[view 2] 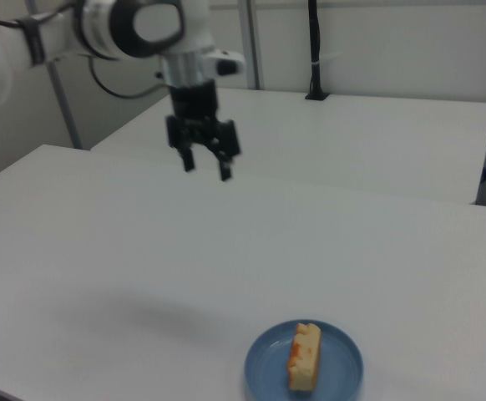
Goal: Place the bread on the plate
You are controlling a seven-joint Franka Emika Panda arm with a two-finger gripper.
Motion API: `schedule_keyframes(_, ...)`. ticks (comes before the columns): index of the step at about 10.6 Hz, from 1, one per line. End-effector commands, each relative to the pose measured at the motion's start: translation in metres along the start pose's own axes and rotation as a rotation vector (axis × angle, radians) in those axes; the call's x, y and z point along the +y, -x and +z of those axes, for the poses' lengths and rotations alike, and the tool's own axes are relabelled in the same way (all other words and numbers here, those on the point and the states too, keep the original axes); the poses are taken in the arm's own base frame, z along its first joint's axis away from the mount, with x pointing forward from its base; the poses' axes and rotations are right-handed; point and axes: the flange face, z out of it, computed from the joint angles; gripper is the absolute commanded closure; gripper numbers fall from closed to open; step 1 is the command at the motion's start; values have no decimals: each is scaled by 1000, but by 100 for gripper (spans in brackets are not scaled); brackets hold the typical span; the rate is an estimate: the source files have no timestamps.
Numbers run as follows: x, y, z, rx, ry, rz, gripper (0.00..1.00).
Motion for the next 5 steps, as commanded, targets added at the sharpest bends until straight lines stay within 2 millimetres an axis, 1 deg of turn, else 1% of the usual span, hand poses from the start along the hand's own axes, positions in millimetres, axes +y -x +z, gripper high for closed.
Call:
schedule_keyframes(1,-70,35,-44,36,-44,63,0)
schedule_keyframes(2,-98,38,-45,37,-41,45,0)
schedule_keyframes(3,-116,40,-45,36,-49,19,0)
schedule_keyframes(4,-123,42,-46,36,-57,2,0)
schedule_keyframes(5,-126,42,-46,36,-58,-4,0)
